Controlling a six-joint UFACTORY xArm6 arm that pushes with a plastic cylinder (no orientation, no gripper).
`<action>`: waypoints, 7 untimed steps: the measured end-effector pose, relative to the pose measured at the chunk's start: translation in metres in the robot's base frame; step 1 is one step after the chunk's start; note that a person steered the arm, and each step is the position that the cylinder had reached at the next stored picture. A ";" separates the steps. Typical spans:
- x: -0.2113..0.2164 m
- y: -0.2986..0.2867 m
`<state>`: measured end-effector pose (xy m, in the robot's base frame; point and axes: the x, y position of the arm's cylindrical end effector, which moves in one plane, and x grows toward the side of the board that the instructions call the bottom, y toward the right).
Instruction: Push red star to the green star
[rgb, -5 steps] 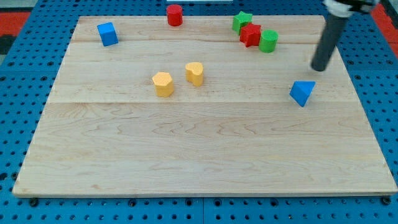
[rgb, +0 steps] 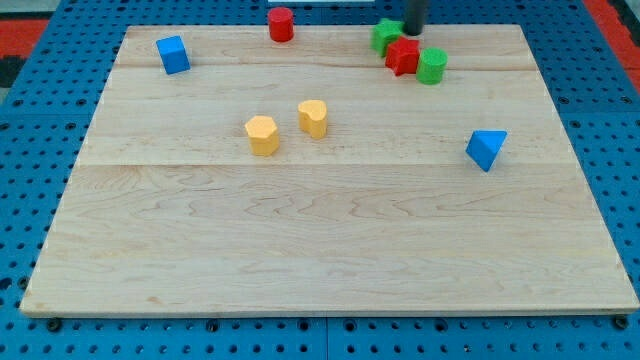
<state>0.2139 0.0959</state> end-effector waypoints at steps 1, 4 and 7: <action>0.040 -0.079; 0.076 0.001; 0.030 0.077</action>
<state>0.2434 0.1727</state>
